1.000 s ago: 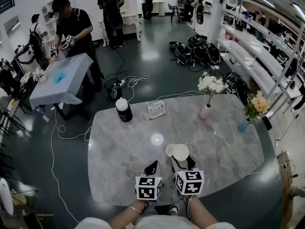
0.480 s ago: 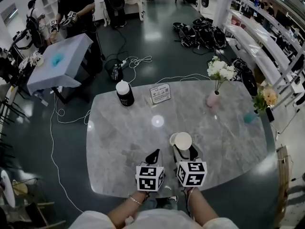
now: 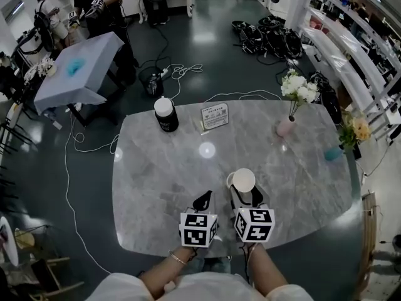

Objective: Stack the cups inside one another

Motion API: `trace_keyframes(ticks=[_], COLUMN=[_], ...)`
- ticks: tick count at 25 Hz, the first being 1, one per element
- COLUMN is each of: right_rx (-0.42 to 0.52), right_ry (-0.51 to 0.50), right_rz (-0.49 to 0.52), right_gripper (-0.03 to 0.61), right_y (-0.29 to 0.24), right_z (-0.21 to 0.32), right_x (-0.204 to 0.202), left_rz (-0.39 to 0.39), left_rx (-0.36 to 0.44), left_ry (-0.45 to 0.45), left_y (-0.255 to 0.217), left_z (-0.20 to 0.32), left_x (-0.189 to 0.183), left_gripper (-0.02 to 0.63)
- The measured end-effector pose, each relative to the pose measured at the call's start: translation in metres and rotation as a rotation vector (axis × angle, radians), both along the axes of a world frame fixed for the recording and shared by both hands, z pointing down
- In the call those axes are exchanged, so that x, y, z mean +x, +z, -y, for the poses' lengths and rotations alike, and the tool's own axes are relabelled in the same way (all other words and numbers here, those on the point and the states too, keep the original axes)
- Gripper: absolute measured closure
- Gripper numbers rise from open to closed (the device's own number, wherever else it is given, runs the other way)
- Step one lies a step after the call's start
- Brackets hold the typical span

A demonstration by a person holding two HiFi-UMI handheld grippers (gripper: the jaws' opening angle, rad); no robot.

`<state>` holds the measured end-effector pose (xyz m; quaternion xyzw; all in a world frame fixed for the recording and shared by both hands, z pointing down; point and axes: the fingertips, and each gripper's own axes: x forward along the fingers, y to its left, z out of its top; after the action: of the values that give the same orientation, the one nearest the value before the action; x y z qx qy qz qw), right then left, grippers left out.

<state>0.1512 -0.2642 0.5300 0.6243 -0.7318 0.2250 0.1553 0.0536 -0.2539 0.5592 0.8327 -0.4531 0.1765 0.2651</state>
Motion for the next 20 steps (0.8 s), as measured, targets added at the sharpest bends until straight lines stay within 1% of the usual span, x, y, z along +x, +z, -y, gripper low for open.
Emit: trace_keyframes(ticks=[13,20], right_rx=[-0.010,-0.038], right_ry=[-0.029,-0.030], right_rz=[-0.024,-0.030], right_gripper=[0.339,0.337], right_y=[0.007,0.015], right_z=[0.005,0.001], right_x=[-0.004,-0.002], left_rz=[-0.001,-0.001], left_rx=[-0.007,-0.012], left_ry=[-0.017,-0.021], left_y=[0.004,0.007], left_z=[0.004,0.003], left_x=[-0.003,-0.001], left_gripper=[0.618,0.618])
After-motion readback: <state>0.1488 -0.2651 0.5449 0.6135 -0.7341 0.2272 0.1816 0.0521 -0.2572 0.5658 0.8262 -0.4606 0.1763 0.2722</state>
